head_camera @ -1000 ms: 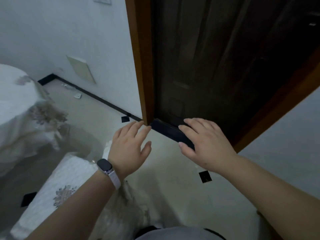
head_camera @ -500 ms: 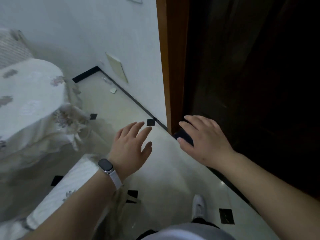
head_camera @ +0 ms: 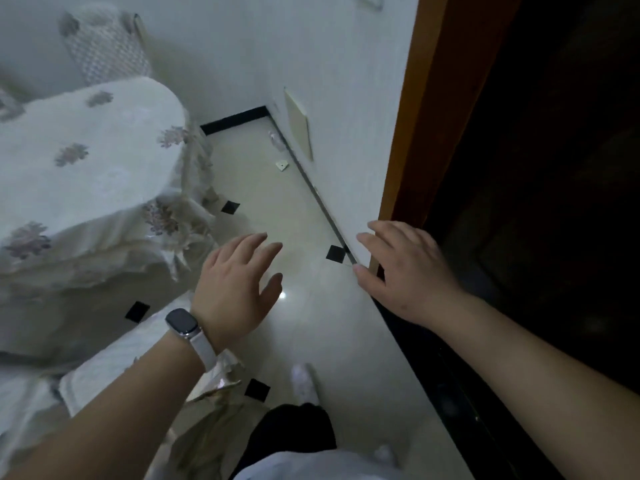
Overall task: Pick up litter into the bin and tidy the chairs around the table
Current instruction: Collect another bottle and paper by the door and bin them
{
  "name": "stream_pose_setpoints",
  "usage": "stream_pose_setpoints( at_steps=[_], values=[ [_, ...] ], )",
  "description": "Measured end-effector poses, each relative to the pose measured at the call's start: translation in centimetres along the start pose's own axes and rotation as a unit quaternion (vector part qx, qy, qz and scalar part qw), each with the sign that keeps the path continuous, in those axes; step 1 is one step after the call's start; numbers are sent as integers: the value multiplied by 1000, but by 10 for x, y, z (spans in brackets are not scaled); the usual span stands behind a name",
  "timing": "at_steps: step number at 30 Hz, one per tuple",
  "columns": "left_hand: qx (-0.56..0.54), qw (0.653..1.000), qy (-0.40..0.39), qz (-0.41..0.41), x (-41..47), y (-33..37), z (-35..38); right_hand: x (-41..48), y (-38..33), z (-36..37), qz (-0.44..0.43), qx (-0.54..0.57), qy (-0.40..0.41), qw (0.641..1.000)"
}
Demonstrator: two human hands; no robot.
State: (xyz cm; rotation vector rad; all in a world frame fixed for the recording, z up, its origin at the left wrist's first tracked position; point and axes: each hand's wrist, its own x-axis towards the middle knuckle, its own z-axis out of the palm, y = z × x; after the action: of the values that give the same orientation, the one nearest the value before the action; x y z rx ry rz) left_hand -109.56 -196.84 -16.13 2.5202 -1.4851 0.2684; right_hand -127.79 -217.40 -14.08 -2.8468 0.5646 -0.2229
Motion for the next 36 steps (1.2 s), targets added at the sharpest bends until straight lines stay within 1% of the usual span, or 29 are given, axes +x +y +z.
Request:
stream_pose_setpoints(
  at_steps=[2, 4, 8, 12, 15, 18, 22, 26, 31, 36],
  values=[
    [-9, 1000, 12, -19, 16, -21, 13, 32, 0, 9, -17, -4, 4, 1000],
    [-14, 999, 23, -30, 37, -43, 30, 67, 1, 20, -28, -19, -9, 999],
    [-36, 998, 25, -48, 94, -98, 64, 150, 0, 35, -24, -60, -32, 997],
    [-70, 995, 24, -71, 155, -157, 88, 240, -13, 38, -33, -78, -37, 996],
    [-93, 992, 31, -79, 195, -201, 96, 302, -27, 37, -44, -101, -38, 993],
    [-94, 991, 28, -89, 229, -242, 98, 356, -35, 42, -54, -99, -31, 993],
    [-98, 988, 31, -115, 254, -283, 98, 408, -42, 58, -69, -110, -56, 990],
    [-88, 987, 21, -136, 276, -318, 102, 462, -49, 70, -90, -110, -50, 989],
    [-79, 986, 3, -145, 327, -350, 112, 531, -30, 91, -94, -78, -46, 991],
    [-63, 986, -20, -151, 408, -387, 135, 624, 8, 119, -91, -57, -47, 993]
  ],
)
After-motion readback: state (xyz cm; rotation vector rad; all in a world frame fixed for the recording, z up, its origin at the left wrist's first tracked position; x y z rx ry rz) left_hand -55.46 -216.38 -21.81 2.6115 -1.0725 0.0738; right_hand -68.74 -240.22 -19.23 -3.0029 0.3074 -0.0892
